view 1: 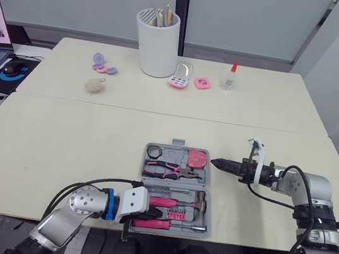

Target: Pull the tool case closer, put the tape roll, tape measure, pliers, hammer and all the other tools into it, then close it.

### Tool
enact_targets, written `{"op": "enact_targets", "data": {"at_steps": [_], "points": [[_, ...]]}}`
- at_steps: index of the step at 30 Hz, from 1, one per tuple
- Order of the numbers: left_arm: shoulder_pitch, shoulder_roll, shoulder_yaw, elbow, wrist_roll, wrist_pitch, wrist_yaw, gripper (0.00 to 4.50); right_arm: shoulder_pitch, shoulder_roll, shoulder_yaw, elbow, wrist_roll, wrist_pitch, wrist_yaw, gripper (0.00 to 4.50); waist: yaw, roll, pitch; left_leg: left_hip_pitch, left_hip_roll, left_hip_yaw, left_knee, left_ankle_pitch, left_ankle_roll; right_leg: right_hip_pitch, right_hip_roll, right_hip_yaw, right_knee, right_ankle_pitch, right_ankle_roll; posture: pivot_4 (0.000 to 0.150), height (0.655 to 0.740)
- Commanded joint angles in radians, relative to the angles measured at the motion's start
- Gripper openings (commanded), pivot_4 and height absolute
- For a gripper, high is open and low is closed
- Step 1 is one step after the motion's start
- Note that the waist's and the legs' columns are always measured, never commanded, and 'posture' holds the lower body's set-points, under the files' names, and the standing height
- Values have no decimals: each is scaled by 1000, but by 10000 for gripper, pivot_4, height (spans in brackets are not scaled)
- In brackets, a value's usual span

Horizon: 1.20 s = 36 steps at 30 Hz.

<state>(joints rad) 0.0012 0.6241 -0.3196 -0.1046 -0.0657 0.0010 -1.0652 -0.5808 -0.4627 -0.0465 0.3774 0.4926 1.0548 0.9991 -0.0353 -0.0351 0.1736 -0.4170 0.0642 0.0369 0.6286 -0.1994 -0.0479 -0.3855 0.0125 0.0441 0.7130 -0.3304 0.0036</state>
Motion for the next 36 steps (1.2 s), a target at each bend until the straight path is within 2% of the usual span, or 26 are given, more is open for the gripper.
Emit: {"op": "enact_targets", "data": {"at_steps": [1, 9, 15, 21, 26, 36], "points": [[19, 5, -36, 35, 43, -5, 12, 0, -46, 29, 0, 51, 4, -24, -13, 44686, 0, 0, 0, 0, 0, 0, 0, 0, 0, 0, 0, 0, 0, 0, 0, 1500, 7400], [31, 14, -60, 40, 69, -10, 35, 0, -132, 142, 21, 308, -67, -160, -53, 44686, -5, 1, -2, 1, 0, 0, 0, 0, 0, 1, 0, 0, 0, 0, 0, 1500, 7400], [42, 27, -65, 17, 71, 26, 34, 0, -217, 199, -22, 512, -89, -220, -81, 44686, -20, 2, -4, 4, 1, 0, 0, 0, 0, 3, 0, 0, 0, 0, 0, 1500, 7400], [36, 33, -67, 11, 82, 52, 41, 0, -273, 235, -103, 633, -54, -253, -55, 44686, -24, 2, -4, 11, 1, 0, -2, 0, 0, 10, 0, 0, 0, 0, 0, 1500, 7400], [31, 41, -62, 11, 85, 59, 39, 0, -310, 232, -159, 614, -8, -190, 12, 44686, -24, 3, -4, 14, 1, 2, -4, 0, 0, 12, -1, 2, -1, 0, 0, 1500, 7400], [-2, 28, -54, 32, 65, 46, 36, 0, -268, 190, -150, 392, 39, -36, 51, 44686, -23, 3, -3, 14, 2, 2, -5, 0, 0, 11, -2, 3, -2, 0, 0, 1500, 7400]]}}
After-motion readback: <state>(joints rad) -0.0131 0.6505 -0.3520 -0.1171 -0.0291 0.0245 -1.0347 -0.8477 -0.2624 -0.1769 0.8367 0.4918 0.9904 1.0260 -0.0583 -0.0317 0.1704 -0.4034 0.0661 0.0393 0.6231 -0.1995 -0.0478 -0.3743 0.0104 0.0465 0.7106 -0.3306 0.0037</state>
